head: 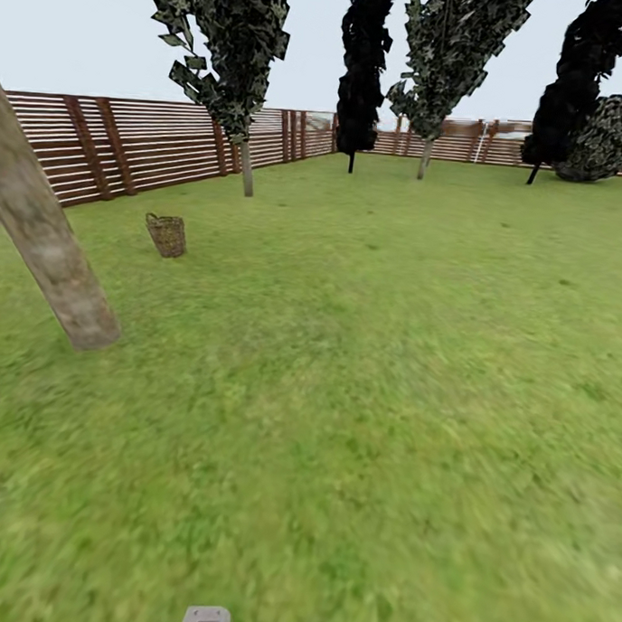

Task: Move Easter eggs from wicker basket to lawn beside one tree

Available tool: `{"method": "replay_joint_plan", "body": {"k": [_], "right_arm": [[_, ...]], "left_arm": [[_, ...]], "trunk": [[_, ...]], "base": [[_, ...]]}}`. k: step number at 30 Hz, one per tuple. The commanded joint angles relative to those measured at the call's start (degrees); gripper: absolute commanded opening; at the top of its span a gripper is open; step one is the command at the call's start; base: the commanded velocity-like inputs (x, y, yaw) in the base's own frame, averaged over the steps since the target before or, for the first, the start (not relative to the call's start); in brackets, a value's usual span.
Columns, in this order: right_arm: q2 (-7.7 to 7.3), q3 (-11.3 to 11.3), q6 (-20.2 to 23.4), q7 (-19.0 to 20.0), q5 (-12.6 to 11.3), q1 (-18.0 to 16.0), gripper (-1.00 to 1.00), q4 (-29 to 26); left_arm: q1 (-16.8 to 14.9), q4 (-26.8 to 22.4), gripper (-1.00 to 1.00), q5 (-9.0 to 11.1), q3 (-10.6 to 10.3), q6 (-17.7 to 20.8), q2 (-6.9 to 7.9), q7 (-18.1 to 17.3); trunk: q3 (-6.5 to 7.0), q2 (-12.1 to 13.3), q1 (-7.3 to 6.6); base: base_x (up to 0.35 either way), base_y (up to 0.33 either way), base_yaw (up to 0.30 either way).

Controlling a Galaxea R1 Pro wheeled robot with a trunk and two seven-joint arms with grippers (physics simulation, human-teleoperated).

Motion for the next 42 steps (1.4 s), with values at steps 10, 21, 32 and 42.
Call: {"method": "replay_joint_plan", "body": {"k": [10, 21, 32, 42], "right_arm": [[-0.13, -0.3, 0.3, -2.8, 0.1, 0.0, 1.00, -0.3], [0.02, -0.4, 0.3, -3.8, 0.2, 0.0, 1.00, -0.1], [0.02, -0.4, 0.3, -3.7, 0.2, 0.0, 1.00, -0.1], [-0.15, -0.4, 0.3, -3.3, -0.3, 0.0, 1.00, -0.1]], "left_arm": [[0.0, -0.1, 1.00, 0.1, 0.1, 0.3, -0.01, -0.1], [0.0, -0.1, 1.00, 0.1, 0.1, 0.3, -0.01, -0.1], [0.0, -0.1, 1.00, 0.1, 0.1, 0.3, -0.01, -0.1], [0.0, -0.1, 1.00, 0.1, 0.1, 0.3, -0.01, -0.1]], "trunk": [[-0.08, 0.0, 0.03], [-0.08, 0.0, 0.03], [-0.08, 0.0, 0.03], [-0.08, 0.0, 0.03]], "base": [[0.325, 0.000, 0.287], [0.325, 0.000, 0.237], [0.325, 0.000, 0.008], [0.325, 0.000, -0.179]]}}
